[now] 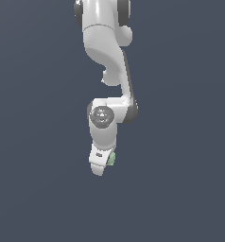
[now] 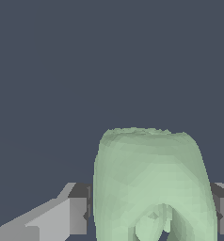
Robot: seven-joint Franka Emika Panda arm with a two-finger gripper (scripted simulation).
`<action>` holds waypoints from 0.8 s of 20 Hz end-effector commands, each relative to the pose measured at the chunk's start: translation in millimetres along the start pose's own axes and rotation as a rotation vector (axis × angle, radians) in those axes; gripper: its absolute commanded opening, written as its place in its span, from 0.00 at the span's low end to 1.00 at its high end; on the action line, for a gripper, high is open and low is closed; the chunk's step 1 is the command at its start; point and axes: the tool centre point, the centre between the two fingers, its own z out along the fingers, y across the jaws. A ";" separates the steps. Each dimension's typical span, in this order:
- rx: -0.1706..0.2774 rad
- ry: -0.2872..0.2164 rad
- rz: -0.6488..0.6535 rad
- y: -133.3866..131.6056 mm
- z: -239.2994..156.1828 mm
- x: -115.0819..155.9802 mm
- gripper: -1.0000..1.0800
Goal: Pick up the object and move it to a goal position.
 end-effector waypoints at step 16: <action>0.000 0.001 -0.001 13.4 -96.7 -53.0 0.00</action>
